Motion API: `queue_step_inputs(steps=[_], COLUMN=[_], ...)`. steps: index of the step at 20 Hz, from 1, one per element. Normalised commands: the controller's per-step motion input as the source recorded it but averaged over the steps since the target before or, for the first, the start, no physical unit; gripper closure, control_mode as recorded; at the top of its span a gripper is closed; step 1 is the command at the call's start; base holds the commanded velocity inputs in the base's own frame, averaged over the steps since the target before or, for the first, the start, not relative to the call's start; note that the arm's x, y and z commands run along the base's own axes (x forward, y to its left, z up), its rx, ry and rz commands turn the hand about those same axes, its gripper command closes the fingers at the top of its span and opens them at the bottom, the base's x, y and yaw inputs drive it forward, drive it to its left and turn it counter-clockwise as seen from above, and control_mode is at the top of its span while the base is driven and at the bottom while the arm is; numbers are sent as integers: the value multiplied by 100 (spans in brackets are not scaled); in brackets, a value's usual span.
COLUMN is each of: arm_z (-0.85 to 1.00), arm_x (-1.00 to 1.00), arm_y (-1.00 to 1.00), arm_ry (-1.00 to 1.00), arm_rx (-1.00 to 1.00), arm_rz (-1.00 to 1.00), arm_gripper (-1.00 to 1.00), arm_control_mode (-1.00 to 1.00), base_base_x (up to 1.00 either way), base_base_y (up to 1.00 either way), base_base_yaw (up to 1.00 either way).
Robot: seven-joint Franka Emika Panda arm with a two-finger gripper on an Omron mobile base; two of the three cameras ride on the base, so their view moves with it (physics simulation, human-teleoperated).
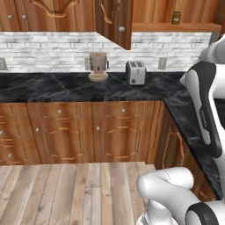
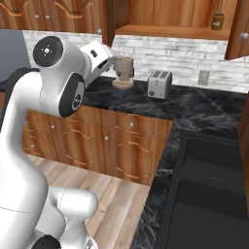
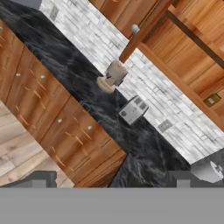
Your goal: Open the cabinet. Pick the orange and tangerine from the cabinet and place them into the bowl. Then close the cabinet.
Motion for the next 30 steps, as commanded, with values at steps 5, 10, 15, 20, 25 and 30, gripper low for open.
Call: queue_step_inputs(steps=[5, 10, 15, 20, 25, 30], arm_z=[0, 0, 0, 0, 0, 0], arm_x=[0, 0, 0, 0, 0, 0], arm_y=[0, 0, 0, 0, 0, 0], arm_ry=[0, 0, 0, 0, 0, 0], arm_rx=[0, 0, 0, 0, 0, 0], arm_rz=[0, 0, 0, 0, 0, 0], arm_gripper=[-100, -100, -100, -100, -100, -100], arm_control_mode=[100, 100, 100, 100, 100, 100], base_base_x=[100, 36, 47, 97, 100, 100], base_base_y=[-28, -49, -64, -38, -11, 0], base_base_yaw=[3, 2, 0, 0, 1, 0])
